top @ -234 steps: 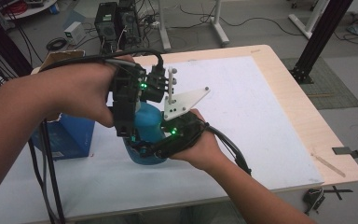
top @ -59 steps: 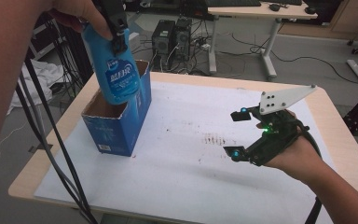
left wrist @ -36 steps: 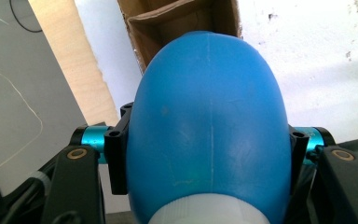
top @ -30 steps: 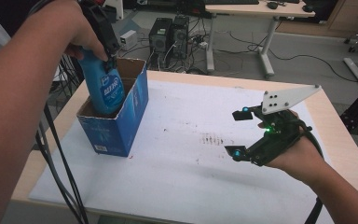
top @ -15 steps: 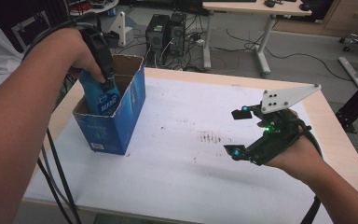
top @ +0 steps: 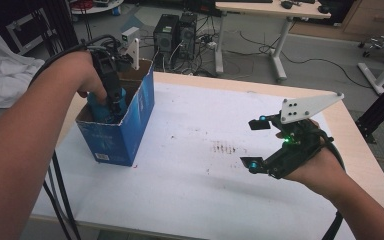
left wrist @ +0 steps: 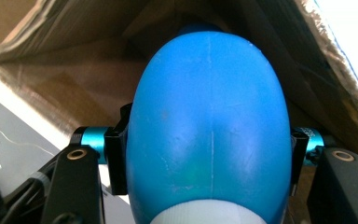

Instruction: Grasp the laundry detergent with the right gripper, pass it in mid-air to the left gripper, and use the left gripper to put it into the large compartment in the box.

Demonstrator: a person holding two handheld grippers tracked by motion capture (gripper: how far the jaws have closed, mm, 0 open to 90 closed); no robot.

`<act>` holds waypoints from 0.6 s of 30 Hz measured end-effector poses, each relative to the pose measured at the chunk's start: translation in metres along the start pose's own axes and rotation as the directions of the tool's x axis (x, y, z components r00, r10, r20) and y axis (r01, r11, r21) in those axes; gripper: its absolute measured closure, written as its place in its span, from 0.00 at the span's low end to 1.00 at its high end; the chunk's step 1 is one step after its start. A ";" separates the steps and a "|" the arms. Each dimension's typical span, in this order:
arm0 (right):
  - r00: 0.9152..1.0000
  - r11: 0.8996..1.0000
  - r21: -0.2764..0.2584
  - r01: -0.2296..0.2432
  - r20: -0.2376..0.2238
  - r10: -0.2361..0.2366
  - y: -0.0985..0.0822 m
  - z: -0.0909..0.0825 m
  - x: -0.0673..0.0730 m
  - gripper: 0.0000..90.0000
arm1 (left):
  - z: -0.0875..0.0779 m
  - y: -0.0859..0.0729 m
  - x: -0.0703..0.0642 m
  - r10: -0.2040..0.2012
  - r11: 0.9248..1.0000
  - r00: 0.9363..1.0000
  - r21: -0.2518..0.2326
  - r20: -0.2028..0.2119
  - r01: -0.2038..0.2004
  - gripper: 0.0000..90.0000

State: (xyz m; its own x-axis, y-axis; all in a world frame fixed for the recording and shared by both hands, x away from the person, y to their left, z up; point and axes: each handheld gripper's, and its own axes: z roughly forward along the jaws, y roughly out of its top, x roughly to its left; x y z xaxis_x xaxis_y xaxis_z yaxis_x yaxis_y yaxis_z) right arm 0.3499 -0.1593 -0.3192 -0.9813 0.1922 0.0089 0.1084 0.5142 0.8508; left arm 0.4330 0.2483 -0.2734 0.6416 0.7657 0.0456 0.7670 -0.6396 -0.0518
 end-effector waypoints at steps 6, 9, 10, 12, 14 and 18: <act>1.000 1.000 0.005 -0.001 0.005 0.001 0.000 -0.001 0.000 0.01 | 0.006 0.003 -0.002 0.077 0.997 0.997 0.003 -0.008 -0.077 0.43; 1.000 1.000 0.006 -0.001 0.007 0.001 -0.001 -0.002 0.000 0.01 | 0.009 0.004 -0.003 0.115 0.993 0.993 0.007 -0.009 -0.115 0.43; 1.000 1.000 0.006 -0.001 0.007 0.001 -0.001 -0.002 0.000 0.01 | 0.010 0.004 -0.003 0.123 0.992 0.992 0.007 -0.007 -0.123 0.43; 1.000 1.000 0.006 -0.002 0.006 0.002 -0.001 -0.002 0.001 0.01 | 0.014 0.004 -0.003 0.139 0.990 0.990 0.009 -0.005 -0.139 0.43; 1.000 1.000 0.010 -0.003 0.005 0.003 -0.001 -0.001 0.001 0.01 | 0.017 0.004 -0.003 0.147 0.989 0.989 0.009 0.000 -0.147 0.43; 1.000 1.000 0.011 -0.002 0.006 0.002 0.000 -0.001 0.001 0.01 | 0.020 0.004 -0.004 0.155 0.988 0.988 -0.005 0.003 -0.155 0.43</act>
State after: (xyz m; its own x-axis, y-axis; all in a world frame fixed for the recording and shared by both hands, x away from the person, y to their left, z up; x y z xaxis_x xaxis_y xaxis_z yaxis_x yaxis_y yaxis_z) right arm 0.3489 -0.1600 -0.3190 -0.9802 0.1979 0.0076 0.1120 0.5226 0.8452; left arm 0.4334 0.2442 -0.2933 0.7525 0.6577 0.0344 0.6585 -0.7506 -0.0536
